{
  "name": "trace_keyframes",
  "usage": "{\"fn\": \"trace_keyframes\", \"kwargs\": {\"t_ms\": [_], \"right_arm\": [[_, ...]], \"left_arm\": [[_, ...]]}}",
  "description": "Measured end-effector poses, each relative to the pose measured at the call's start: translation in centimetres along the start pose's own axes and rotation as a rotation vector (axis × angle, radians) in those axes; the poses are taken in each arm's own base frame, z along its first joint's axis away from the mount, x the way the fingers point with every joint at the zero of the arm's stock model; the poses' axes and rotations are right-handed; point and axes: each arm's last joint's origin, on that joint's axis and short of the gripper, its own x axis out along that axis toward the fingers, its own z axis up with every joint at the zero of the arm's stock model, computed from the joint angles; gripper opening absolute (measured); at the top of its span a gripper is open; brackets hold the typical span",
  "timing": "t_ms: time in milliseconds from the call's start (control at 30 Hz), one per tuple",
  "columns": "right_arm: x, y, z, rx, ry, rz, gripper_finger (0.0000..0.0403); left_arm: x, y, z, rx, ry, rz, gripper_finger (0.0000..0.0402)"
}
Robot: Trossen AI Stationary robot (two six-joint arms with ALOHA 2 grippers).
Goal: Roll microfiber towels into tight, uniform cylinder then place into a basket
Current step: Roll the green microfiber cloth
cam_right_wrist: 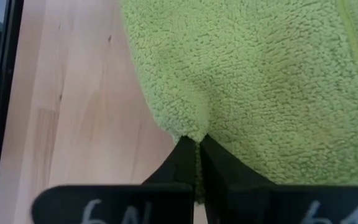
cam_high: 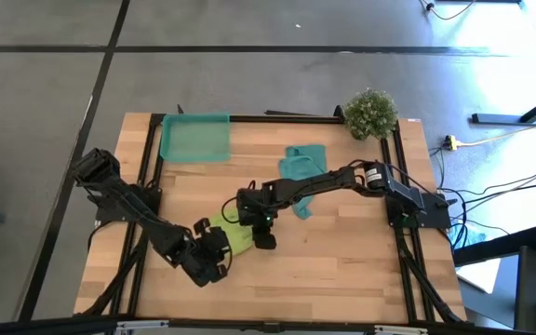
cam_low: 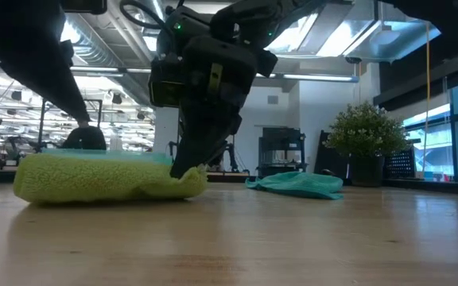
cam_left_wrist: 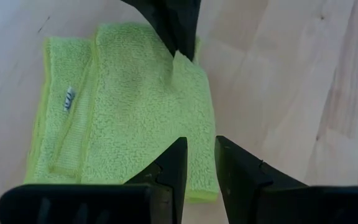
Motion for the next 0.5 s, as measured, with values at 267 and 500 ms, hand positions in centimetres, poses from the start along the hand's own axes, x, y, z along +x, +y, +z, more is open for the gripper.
{"fn": "trace_keyframes", "kwargs": {"t_ms": [267, 500], "right_arm": [[0.0, 0.0, 0.0, 0.011, -0.002, -0.001, 0.0006], [-0.1, 0.0, 0.1, 0.022, -0.004, -0.006, 0.0006]], "left_arm": [[1.1, -0.8, -1.1, 0.114, 0.035, -0.007, 0.0078], [2.1, -0.9, -2.0, 0.138, 0.103, 0.001, 0.0078]]}}
